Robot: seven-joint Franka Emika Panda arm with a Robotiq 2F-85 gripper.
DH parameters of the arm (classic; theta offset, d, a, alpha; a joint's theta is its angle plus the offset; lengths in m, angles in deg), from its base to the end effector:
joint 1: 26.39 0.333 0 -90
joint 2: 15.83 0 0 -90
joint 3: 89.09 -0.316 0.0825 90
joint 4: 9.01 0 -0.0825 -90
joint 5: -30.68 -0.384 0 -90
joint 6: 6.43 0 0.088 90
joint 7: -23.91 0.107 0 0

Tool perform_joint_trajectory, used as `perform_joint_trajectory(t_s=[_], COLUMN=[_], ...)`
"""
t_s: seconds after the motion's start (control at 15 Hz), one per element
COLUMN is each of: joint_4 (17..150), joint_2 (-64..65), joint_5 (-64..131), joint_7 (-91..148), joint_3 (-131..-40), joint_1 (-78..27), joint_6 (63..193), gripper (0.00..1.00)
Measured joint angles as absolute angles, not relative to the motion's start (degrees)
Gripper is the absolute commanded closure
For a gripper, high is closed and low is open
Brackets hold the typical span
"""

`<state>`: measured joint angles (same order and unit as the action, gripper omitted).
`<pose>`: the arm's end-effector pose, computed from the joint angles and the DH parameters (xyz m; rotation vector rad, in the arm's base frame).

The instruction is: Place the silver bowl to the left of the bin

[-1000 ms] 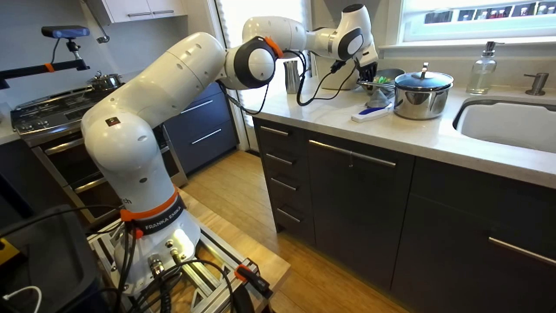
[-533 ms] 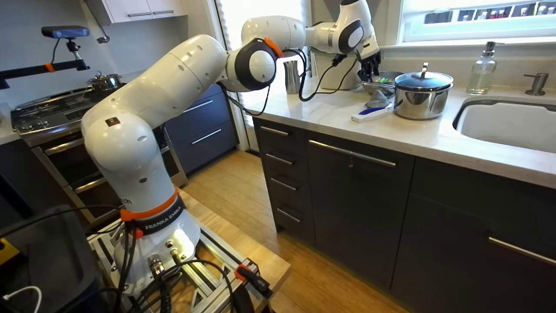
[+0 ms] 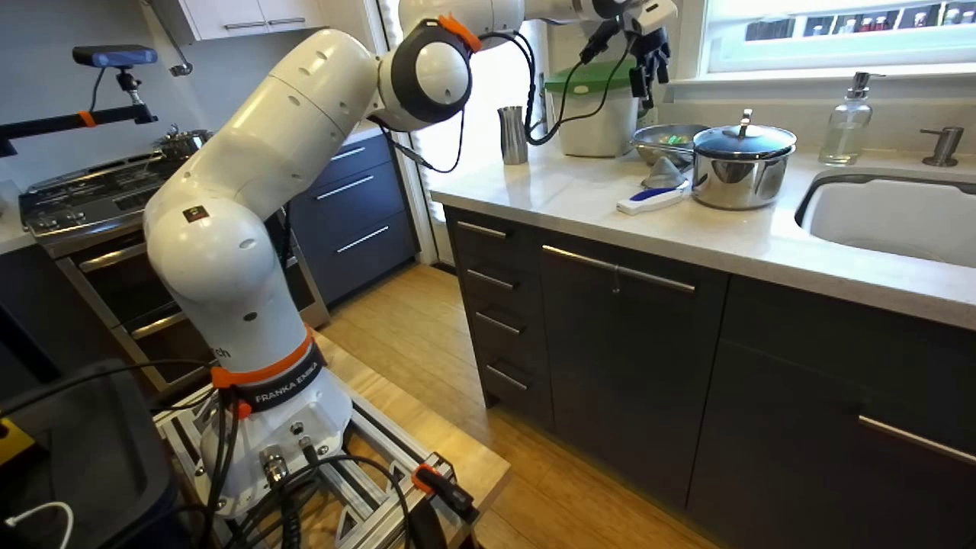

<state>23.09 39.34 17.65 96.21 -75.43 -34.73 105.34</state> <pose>0.7892 -0.1812 0.4922 -2.0512 1.9864 -0.5398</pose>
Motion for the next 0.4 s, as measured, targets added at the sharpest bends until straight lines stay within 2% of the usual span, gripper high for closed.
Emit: perform_joint_trajectory(t_s=[0.4], joint_4=[26.0], joint_2=[32.8], joint_5=[17.5], joint_7=[79.0], joint_3=[-76.6], joint_1=[-36.0], joint_6=[96.7], gripper=[0.0])
